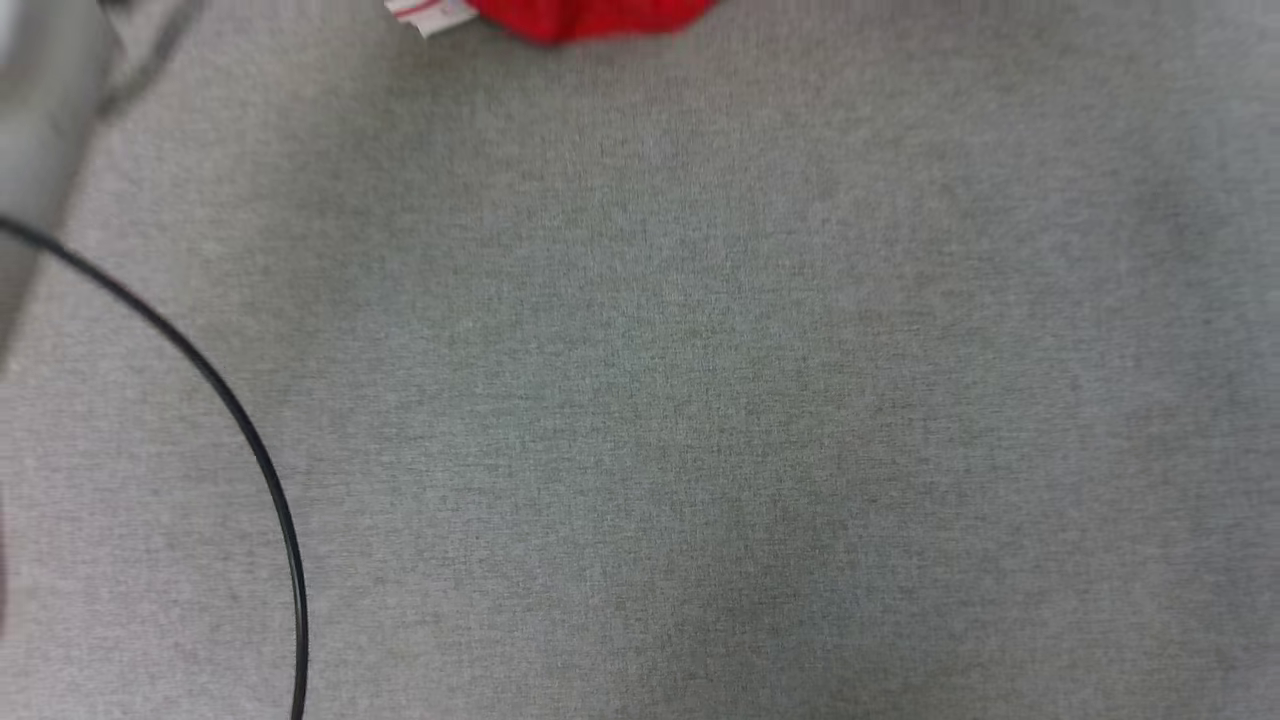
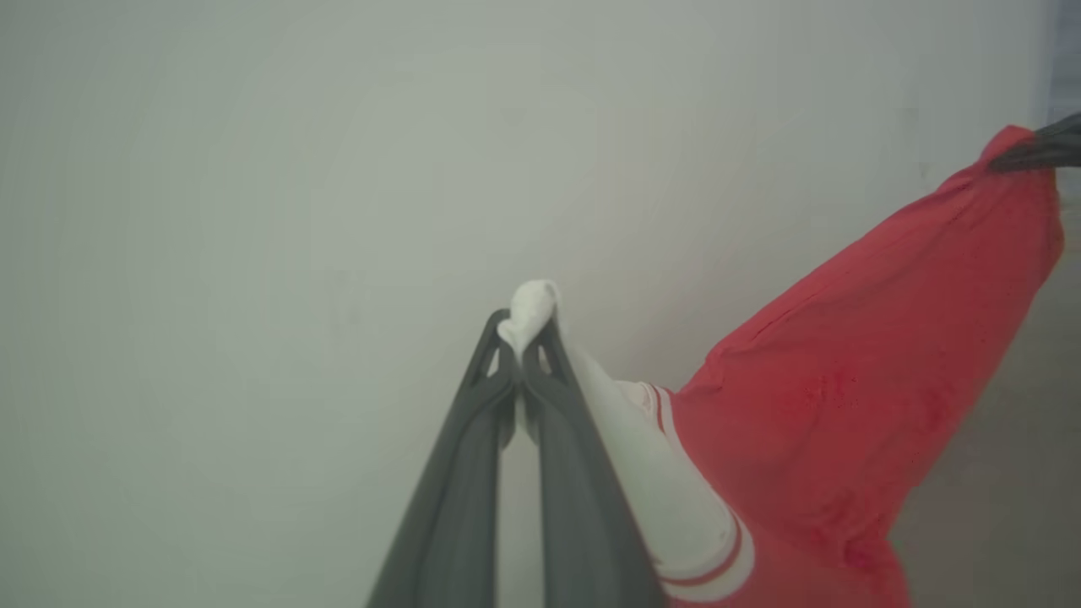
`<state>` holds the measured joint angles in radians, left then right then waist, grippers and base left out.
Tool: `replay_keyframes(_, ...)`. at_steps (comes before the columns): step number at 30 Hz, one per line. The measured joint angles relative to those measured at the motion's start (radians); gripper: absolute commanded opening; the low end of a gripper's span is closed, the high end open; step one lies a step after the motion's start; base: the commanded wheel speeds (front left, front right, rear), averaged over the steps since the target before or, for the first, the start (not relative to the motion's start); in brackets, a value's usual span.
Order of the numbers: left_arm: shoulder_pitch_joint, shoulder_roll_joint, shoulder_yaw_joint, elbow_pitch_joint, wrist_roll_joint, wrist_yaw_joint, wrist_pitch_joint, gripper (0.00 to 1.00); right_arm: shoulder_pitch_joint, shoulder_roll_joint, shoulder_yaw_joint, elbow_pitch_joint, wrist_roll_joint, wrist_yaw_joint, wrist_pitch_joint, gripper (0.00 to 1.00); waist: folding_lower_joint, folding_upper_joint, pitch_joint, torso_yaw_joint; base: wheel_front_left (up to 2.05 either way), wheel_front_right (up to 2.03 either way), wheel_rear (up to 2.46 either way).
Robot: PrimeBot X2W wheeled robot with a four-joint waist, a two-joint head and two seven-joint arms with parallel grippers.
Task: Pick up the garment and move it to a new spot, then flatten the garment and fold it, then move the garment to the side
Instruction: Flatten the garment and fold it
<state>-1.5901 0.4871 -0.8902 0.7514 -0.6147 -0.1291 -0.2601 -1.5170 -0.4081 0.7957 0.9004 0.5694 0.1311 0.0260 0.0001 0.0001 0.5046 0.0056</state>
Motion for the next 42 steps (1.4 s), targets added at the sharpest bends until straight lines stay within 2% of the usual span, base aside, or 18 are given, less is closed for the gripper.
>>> replay_keyframes(5,0.233,0.033,0.012,-0.097,-0.007,0.017,-0.002,0.0,0.159,-0.038,0.09,-0.042,0.066,0.0,-0.033,0.0,0.0,0.0,-0.063,0.002,0.0,0.0,0.0)
replay_keyframes(9,0.444,0.07,0.015,-0.178,-0.017,0.046,-0.001,0.0,0.297,-0.1,0.169,-0.097,0.125,0.0,-0.048,0.0,-0.0001,0.0,-0.12,0.005,0.0,0.0,0.0)
replay_keyframes(15,0.746,0.135,0.021,-0.341,-0.053,0.119,-0.002,0.0,0.485,-0.181,0.248,-0.193,0.214,0.0,-0.072,0.0,-0.0001,0.0,-0.217,0.005,0.0,0.0,0.0)
replay_keyframes(18,0.902,0.175,0.023,-0.437,-0.096,0.175,-0.001,0.0,0.574,-0.223,0.273,-0.239,0.253,0.0,-0.081,0.0,-0.0003,0.0,-0.266,0.003,0.0,0.0,0.0)
replay_keyframes(23,1.123,0.253,-0.001,-0.565,-0.144,0.257,0.012,0.0,0.725,-0.285,0.284,-0.294,0.304,0.0,-0.109,0.0,-0.0003,0.0,-0.338,-0.002,0.0,0.0,0.0)
replay_keyframes(31,1.411,0.319,-0.025,-0.731,-0.254,0.38,0.036,0.0,0.947,-0.347,0.269,-0.357,0.336,0.0,-0.137,0.0,-0.0004,0.0,-0.426,-0.01,0.0,0.0,0.0)
replay_keyframes(38,1.569,0.329,-0.046,-0.804,-0.32,0.442,0.036,0.0,1.122,-0.383,0.245,-0.426,0.336,0.0,-0.138,0.0,-0.0004,0.0,-0.484,-0.002,0.0,0.0,0.0)
replay_keyframes(42,1.627,0.347,-0.056,-0.829,-0.356,0.452,0.05,0.0,1.209,-0.41,0.206,-0.481,0.363,0.0,-0.122,0.0,-0.0003,0.0,-0.494,0.007,0.0,0.0,0.0)
